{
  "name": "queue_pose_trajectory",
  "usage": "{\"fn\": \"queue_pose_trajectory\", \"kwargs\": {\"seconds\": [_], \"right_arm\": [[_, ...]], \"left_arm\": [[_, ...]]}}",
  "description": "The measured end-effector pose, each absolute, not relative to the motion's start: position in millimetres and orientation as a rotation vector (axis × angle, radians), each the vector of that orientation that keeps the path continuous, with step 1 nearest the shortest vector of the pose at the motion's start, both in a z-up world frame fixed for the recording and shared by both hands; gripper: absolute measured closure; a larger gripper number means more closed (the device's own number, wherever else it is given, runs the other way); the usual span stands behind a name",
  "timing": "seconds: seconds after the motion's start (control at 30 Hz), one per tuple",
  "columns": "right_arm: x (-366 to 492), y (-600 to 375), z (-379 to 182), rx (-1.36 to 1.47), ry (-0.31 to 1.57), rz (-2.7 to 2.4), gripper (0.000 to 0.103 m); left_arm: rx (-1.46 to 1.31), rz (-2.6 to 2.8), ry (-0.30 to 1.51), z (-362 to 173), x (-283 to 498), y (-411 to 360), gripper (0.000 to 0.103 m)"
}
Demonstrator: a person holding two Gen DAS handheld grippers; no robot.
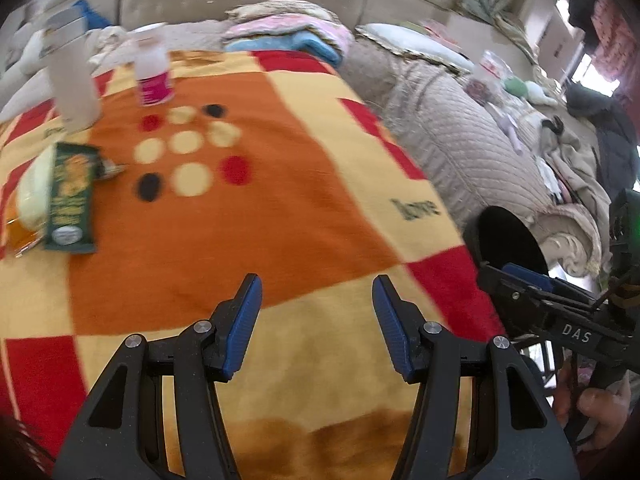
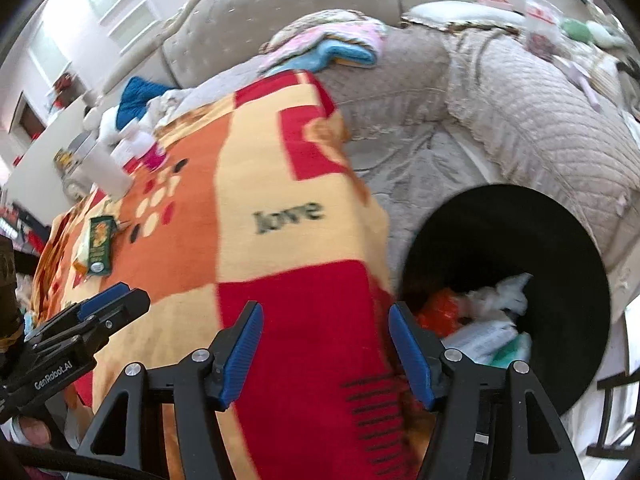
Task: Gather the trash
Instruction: 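Grasp the orange-and-white snack bag with the left tool while the right tool grasps the green crackers packet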
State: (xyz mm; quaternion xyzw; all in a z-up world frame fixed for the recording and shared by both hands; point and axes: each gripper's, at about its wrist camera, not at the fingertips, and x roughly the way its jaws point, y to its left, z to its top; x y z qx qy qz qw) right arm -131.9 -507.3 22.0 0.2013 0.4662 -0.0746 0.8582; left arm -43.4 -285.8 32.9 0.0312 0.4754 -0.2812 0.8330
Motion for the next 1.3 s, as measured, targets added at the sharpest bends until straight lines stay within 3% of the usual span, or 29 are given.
{"fn": "queue_pose_trajectory", "kwargs": {"seconds": [0.6, 1.1, 1.13, 1.2, 1.3], "right_arm": [[-43.8, -380.3, 32.4, 0.341, 0.996, 0.143, 0.037], [89.5, -253.8, 0.8, 0.38, 1.035, 0.41, 0.036], [94.8, -250.2, -2.9, 0.37, 1.041, 0.412, 0.037], [100.6, -247.0, -8.0, 0.362, 1.047, 0.426, 0.058], [99.4, -251.7, -8.4, 0.374, 1.04, 0.436, 0.063]], "left_arm": [[-0.157, -0.228, 0.99, 41.4, 37.8, -90.4, 0.047], [-0.362, -0.174, 1.023, 32.4, 59.7, -22.9, 0.047], [-0.381, -0.18, 1.026, 32.0, 61.6, -22.1, 0.046], [-0.426, -0.194, 1.028, 31.9, 68.4, -22.5, 0.042], [-0.465, -0.211, 1.019, 31.7, 77.5, -28.5, 0.038]]}}
